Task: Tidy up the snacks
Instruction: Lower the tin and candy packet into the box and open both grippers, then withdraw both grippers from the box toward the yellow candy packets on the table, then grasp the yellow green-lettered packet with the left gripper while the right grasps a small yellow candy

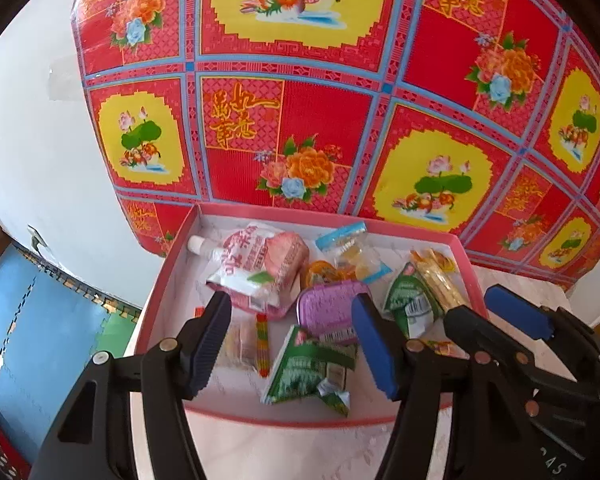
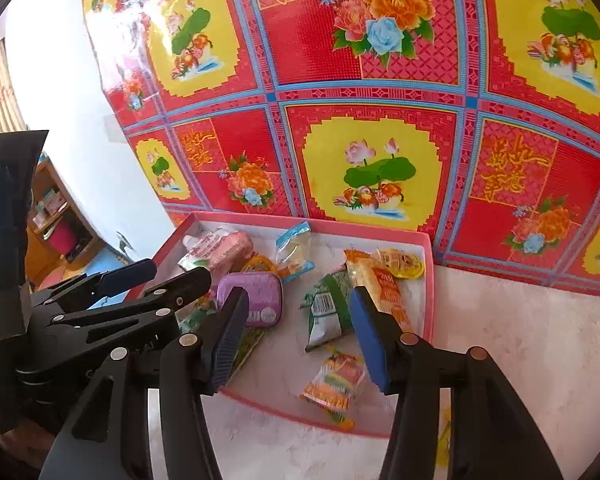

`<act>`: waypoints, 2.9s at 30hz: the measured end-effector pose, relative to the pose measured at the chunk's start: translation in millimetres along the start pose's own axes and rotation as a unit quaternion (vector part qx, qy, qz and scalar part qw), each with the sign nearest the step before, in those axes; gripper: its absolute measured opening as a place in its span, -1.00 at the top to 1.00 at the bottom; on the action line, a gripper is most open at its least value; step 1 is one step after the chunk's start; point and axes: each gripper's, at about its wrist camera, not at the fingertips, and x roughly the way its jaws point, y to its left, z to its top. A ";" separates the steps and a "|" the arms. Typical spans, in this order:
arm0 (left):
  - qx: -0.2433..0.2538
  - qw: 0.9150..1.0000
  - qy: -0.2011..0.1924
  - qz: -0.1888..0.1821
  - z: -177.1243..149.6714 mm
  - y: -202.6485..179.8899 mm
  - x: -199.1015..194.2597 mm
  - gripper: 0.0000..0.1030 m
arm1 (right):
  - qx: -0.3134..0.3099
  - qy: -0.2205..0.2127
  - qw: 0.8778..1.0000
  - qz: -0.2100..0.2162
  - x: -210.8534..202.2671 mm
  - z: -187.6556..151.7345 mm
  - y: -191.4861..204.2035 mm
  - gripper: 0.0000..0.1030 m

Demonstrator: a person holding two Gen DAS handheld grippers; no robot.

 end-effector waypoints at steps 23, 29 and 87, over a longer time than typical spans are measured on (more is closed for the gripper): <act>0.007 1.000 0.023 -0.016 -49.3 -13.4 -41.7 -0.28 | 0.024 0.009 1.000 -0.010 -53.5 -55.0 -9.4 -0.05; 0.012 0.999 0.031 -0.023 -65.5 -18.6 -49.2 -0.28 | 0.028 0.019 0.999 -0.019 -64.5 -72.2 -14.6 -0.05; 0.172 0.980 0.074 -0.068 -157.2 -97.6 -42.7 0.21 | 0.122 0.071 0.988 -0.061 -85.1 -139.0 -71.6 -0.05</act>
